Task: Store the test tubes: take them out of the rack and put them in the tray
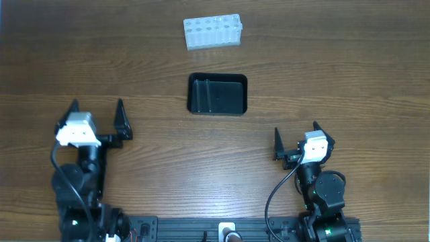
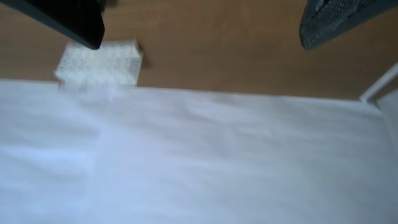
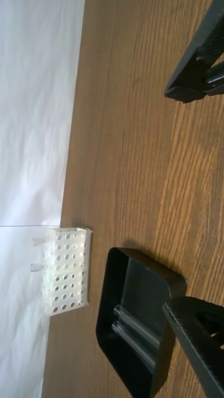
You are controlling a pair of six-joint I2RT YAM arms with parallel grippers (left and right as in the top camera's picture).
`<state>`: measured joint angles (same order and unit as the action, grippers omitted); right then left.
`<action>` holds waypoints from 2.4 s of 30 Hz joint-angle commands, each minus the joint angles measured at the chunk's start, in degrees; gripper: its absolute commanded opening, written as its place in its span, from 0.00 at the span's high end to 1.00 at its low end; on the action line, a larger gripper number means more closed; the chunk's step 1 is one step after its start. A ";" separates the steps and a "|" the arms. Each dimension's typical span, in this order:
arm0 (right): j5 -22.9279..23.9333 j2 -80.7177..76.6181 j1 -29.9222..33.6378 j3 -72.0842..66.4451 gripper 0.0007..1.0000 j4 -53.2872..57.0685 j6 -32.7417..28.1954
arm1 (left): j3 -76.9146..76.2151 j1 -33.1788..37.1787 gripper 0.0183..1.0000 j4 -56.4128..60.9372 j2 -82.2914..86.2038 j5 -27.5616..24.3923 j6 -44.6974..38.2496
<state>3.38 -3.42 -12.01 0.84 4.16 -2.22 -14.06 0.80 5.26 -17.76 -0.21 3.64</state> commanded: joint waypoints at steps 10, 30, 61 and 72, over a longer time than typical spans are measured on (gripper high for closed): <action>-0.35 0.42 -0.31 -0.55 0.01 -0.13 -0.22 | 13.73 0.35 0.00 -3.96 15.08 -3.02 -0.85; -0.35 0.42 -0.31 -0.55 0.01 -0.13 -0.22 | 13.73 0.33 0.00 -9.55 17.38 -2.99 -0.42; 7.82 0.42 -0.28 -0.52 0.01 -6.71 -1.09 | 13.73 0.33 0.00 -9.55 17.38 -2.97 -0.42; 9.38 -6.29 -0.28 1.88 0.01 -13.94 0.90 | 13.73 0.33 0.00 -9.57 17.38 -2.97 -0.42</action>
<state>11.42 -5.98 -12.01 0.69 -8.10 -2.35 -0.62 0.80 -4.08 -0.91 -2.42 3.64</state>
